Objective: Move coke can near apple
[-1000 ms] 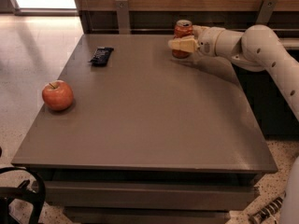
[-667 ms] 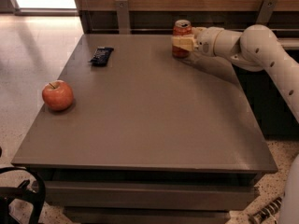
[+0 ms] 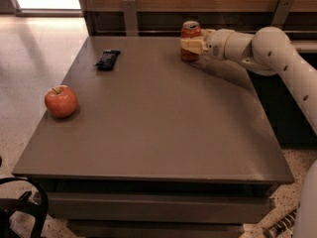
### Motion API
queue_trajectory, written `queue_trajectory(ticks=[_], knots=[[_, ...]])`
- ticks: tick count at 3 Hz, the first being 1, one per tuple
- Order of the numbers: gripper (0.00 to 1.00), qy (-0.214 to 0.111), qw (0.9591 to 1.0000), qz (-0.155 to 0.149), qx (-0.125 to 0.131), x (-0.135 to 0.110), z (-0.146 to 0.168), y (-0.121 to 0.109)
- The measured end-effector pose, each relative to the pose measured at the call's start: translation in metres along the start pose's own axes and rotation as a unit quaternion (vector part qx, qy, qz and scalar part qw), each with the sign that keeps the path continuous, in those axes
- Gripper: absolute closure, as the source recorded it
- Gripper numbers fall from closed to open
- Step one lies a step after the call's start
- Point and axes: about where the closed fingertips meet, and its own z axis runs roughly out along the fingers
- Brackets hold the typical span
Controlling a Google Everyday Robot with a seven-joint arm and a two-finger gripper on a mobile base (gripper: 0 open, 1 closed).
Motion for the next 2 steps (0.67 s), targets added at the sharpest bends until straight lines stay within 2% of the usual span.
queue_trajectory(ticks=[1,2], knots=[[1.0,0.004,1.0,0.0,-0.001,-0.002,0.0,0.001],[1.0,0.025,0.9997,0.001,0.0,-0.015,-0.006,0.005]])
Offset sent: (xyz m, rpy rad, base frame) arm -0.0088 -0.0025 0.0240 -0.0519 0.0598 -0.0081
